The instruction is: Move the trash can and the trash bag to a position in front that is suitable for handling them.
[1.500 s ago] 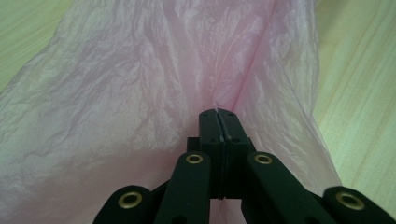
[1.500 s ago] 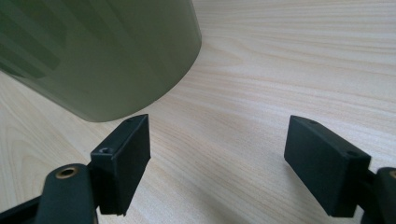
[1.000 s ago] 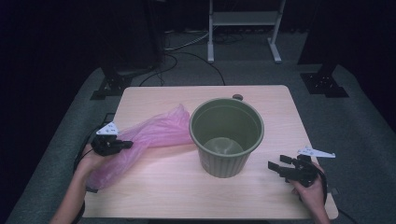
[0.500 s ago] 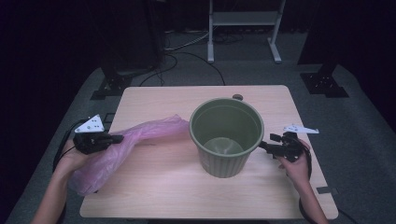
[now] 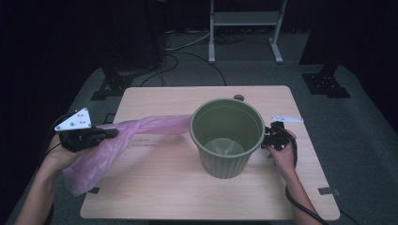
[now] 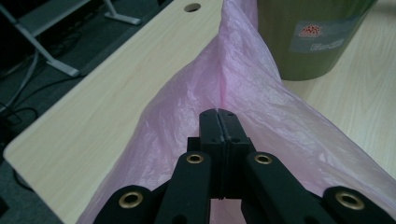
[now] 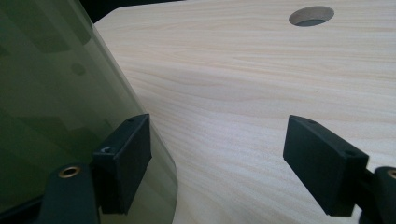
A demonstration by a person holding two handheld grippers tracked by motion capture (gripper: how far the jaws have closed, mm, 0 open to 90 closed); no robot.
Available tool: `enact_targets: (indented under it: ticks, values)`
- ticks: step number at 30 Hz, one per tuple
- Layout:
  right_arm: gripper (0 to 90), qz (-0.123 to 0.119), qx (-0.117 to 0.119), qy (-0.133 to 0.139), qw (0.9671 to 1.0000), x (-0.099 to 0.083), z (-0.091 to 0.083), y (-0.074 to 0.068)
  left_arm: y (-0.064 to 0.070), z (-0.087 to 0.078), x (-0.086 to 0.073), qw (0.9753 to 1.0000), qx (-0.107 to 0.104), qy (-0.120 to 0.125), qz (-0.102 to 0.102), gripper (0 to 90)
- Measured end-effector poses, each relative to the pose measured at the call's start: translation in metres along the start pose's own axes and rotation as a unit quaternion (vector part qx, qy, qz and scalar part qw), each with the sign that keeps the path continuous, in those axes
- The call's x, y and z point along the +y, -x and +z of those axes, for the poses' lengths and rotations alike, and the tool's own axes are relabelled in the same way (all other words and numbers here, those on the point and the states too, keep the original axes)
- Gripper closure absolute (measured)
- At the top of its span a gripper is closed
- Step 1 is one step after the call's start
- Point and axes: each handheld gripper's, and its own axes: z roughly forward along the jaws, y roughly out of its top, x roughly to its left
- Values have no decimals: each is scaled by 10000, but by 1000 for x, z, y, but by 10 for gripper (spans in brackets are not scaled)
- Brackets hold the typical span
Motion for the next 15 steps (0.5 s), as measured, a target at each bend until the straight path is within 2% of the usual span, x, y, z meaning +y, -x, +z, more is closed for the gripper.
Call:
enact_targets:
  ticks: [7, 15]
  values:
    - [242, -84, 38, 14, 10000, 1, -3, -4, -2, -15, 13, 9999, 106, 92, 84, 899]
    - [243, -258, 209, -44, 9994, -2, -3, -13, -2, -32, 30, 9993, 210, 213, 240, 899]
